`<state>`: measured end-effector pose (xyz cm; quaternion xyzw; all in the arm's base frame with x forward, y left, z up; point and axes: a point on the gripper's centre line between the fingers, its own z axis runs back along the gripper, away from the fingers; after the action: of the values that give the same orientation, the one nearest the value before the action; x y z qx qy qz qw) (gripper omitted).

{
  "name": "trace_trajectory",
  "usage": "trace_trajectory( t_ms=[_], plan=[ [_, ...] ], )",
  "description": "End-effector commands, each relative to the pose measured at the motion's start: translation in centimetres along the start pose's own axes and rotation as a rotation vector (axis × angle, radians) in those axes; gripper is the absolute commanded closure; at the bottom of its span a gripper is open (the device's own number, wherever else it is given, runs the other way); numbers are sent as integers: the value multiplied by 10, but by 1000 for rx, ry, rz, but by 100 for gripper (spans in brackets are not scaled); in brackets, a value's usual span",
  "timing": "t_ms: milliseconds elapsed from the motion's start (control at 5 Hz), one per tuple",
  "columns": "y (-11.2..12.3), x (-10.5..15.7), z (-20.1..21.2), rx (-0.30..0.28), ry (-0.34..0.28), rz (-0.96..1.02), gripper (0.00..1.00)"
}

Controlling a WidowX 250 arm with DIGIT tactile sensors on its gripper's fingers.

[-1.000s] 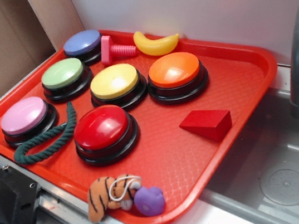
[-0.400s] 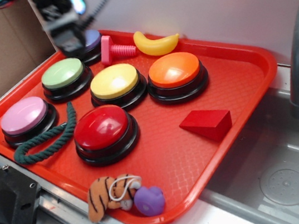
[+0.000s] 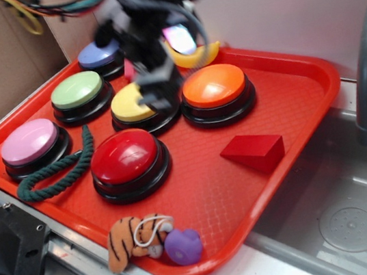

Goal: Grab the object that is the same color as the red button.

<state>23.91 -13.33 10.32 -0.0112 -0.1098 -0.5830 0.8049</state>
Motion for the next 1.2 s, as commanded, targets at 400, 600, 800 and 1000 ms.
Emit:
trace_trajectory(
  t_ms=[400,600,800,1000],
  plan=[
    [-7,35,-61,-79,-100,-222,0],
    [-11,34,-69,-109,-130,-242,0],
    [-14,36,-76,-117,-102,-251,0],
    [-14,36,-75,-104,-109,-271,100]
  ],
)
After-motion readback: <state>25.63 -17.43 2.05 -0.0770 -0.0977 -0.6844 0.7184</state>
